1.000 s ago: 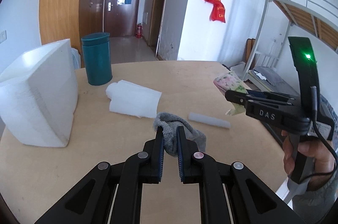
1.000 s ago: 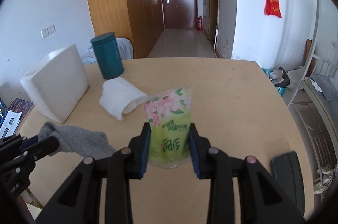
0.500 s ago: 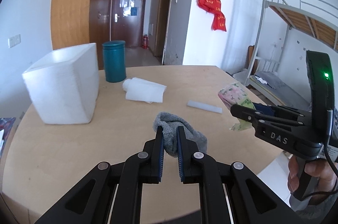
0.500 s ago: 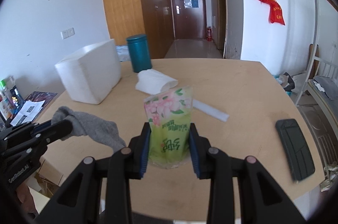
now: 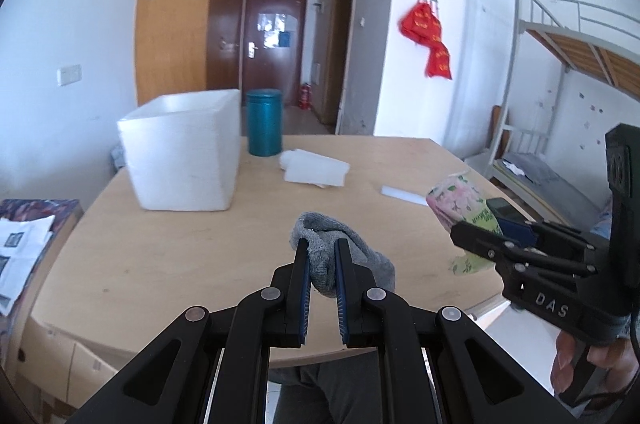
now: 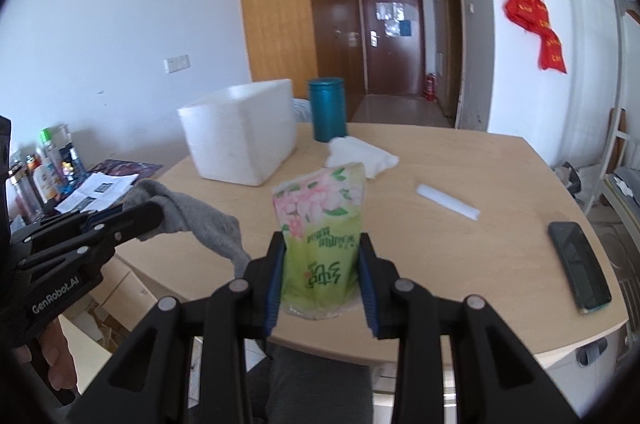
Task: Organize soft objects
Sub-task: 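Lift and carry the grey sock and tissue pack toward the white foam box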
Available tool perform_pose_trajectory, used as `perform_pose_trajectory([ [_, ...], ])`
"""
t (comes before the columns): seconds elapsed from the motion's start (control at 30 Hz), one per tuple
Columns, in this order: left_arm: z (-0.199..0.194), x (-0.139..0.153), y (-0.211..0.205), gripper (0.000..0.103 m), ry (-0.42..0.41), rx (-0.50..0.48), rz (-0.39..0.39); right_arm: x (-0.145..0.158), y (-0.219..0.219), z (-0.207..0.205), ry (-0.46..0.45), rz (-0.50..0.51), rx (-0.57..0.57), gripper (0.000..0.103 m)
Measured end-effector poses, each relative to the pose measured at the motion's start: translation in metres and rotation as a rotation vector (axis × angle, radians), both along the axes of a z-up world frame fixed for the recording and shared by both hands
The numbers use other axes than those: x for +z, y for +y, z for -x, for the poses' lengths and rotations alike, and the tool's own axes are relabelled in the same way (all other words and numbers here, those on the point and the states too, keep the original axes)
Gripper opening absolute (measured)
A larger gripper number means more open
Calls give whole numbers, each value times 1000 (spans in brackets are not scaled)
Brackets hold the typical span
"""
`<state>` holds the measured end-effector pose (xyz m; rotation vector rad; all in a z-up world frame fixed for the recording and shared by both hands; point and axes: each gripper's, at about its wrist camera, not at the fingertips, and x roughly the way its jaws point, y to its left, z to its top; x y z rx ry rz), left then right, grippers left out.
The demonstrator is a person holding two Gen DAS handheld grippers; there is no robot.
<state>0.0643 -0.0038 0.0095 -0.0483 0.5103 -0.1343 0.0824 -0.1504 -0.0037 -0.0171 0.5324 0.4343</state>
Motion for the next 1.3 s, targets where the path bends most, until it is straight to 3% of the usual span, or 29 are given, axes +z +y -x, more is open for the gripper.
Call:
perform_pose_trajectory([
  [0.53, 36, 17, 47, 12, -87, 180, -25, 9, 57, 11, -54, -13, 154, 38],
  [1.3, 36, 22, 77, 12, -122, 311, -37, 20, 94, 4, -87, -7, 240, 38],
])
